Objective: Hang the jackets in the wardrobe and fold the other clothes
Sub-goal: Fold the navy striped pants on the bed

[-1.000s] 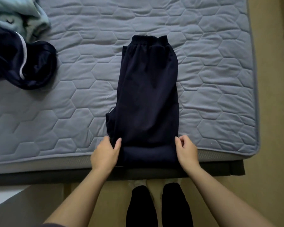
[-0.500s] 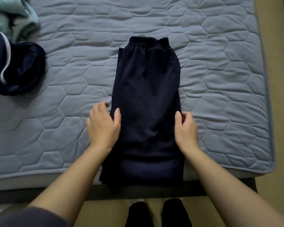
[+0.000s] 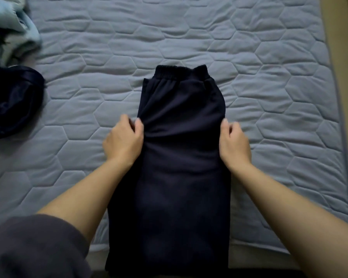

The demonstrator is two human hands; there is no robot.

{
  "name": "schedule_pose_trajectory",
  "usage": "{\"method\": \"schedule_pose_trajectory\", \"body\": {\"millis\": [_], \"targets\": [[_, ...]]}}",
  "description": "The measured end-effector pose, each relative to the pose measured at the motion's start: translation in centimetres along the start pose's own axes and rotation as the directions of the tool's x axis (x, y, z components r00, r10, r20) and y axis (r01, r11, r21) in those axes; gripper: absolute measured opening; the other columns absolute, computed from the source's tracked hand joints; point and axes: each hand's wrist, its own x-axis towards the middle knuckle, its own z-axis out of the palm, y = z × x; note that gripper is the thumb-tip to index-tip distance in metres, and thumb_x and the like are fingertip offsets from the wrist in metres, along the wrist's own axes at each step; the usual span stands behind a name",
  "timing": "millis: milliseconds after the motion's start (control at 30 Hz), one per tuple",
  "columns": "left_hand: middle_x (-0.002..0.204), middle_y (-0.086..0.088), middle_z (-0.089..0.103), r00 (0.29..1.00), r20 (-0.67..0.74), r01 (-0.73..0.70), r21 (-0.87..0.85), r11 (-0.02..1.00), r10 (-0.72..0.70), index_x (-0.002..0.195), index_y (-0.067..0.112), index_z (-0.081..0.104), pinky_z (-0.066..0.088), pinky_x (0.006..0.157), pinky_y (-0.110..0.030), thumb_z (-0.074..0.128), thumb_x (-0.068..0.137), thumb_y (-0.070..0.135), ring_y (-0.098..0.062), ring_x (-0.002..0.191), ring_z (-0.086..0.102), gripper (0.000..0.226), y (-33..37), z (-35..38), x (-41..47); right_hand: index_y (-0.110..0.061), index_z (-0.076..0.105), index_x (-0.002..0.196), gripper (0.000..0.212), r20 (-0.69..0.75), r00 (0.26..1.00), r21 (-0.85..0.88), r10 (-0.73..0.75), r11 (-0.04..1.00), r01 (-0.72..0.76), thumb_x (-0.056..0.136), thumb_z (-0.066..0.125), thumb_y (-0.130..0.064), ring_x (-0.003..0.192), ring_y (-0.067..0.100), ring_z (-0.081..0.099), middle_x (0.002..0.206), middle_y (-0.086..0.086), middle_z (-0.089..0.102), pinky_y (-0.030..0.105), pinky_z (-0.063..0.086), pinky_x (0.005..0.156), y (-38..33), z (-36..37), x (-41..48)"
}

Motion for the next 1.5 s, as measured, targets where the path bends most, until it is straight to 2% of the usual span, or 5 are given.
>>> {"method": "schedule_pose_trajectory", "body": {"millis": [600, 767, 1067, 1333, 1500], "targets": [[0.136, -0.012, 0.047, 0.879, -0.231, -0.428, 0.003, 0.904, 0.417, 0.131, 0.006, 0.046, 0.036, 0.097, -0.041, 0.043, 0.084, 0.015, -0.031, 0.126, 0.043, 0.047, 5.8, 0.9, 3.3, -0.004, 0.038, 0.14, 0.053, -0.212, 0.809, -0.264, -0.549, 0.829, 0.493, 0.092, 0.043, -0.026, 0.136, 0.03, 0.035, 0.147, 0.015, 0.037, 0.043, 0.026, 0.109, -4.4, 1.0, 3.6], [0.158, -0.003, 0.017, 0.77, 0.205, -0.638, 0.263, 0.724, 0.604, 0.15, 0.016, 0.021, 0.008, 0.116, -0.044, 0.034, 0.096, 0.034, -0.02, 0.146, 0.014, 0.059, 3.2, 3.7, 1.4, -0.006, 0.017, 0.15, 0.067, 0.347, 0.699, -0.551, -0.625, 0.468, 0.691, 0.097, 0.036, -0.04, 0.148, 0.028, 0.003, 0.16, 0.013, 0.003, 0.046, 0.0, 0.117, -1.8, 3.4, 1.5], [0.159, -0.006, 0.006, 0.847, 0.292, -0.522, 0.296, 0.8, 0.444, 0.151, 0.016, 0.015, 0.003, 0.114, -0.055, 0.031, 0.094, 0.047, -0.025, 0.147, 0.004, 0.067, -3.3, 1.8, -6.2, -0.016, 0.016, 0.152, 0.067, 0.439, 0.746, -0.505, -0.502, 0.549, 0.666, 0.095, 0.038, -0.044, 0.147, 0.03, 0.001, 0.16, 0.007, -0.003, 0.053, 0.01, 0.118, 3.9, 0.6, -5.4], [0.137, -0.004, 0.045, 0.934, 0.357, 0.098, -0.217, 0.971, -0.014, 0.142, 0.02, 0.03, 0.042, 0.092, -0.032, 0.068, 0.083, 0.026, -0.016, 0.115, 0.048, 0.071, -9.5, -4.4, -17.4, -0.017, 0.026, 0.147, 0.069, 0.316, 0.948, 0.07, 0.042, 0.995, -0.068, 0.089, 0.063, -0.02, 0.131, 0.017, 0.04, 0.148, 0.002, 0.037, 0.026, 0.032, 0.107, 8.5, -2.3, -20.0], [0.115, -0.013, 0.064, 0.602, 0.732, 0.675, -0.255, 0.693, -0.318, 0.113, 0.009, 0.058, 0.05, 0.076, -0.031, 0.067, 0.086, 0.022, -0.021, 0.094, 0.061, 0.031, -10.5, -5.4, -20.3, -0.008, 0.048, 0.129, 0.041, 0.481, 0.805, 0.198, 0.346, 0.852, -0.485, 0.09, 0.062, -0.014, 0.104, 0.017, 0.056, 0.126, 0.01, 0.059, 0.029, 0.044, 0.088, 8.8, -2.7, -21.9]]}}
